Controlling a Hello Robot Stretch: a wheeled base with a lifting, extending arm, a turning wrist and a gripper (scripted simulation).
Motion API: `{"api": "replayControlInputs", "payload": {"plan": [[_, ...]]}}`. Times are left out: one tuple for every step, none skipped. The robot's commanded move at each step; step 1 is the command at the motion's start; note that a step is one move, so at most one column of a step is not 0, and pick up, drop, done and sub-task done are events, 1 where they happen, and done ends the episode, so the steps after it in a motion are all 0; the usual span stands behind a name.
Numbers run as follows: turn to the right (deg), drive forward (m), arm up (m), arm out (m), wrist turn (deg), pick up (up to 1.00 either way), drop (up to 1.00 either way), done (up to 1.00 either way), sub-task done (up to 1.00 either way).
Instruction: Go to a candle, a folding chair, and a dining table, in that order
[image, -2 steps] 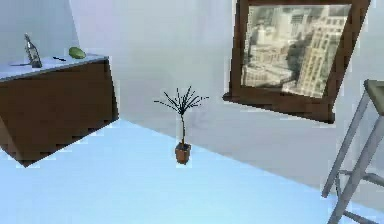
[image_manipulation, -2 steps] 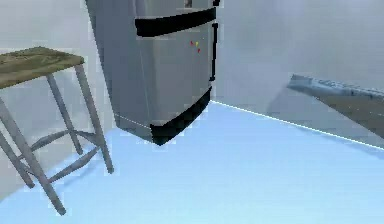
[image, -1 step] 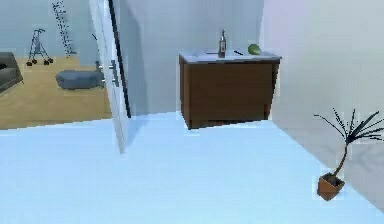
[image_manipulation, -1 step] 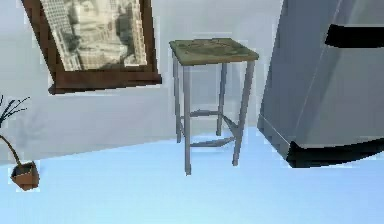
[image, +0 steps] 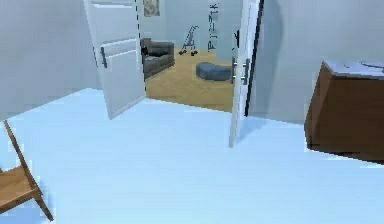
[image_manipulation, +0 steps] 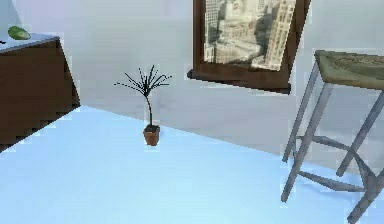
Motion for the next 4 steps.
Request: {"api": "replayControlInputs", "payload": {"plan": [[0.0, 0.40, 0.00, 0.00, 0.0, 0.00, 0.00, 0.00, 0.00], [-9.0, 0.00, 0.00, 0.00, 0.0, 0.00, 0.00, 0.00, 0.00], [0.0, 1.00, 0.00, 0.00, 0.0, 0.00, 0.00, 0.00, 0.00], [0.0, 0.55, 0.00, 0.00, 0.0, 0.00, 0.00, 0.00, 0.00]]}}
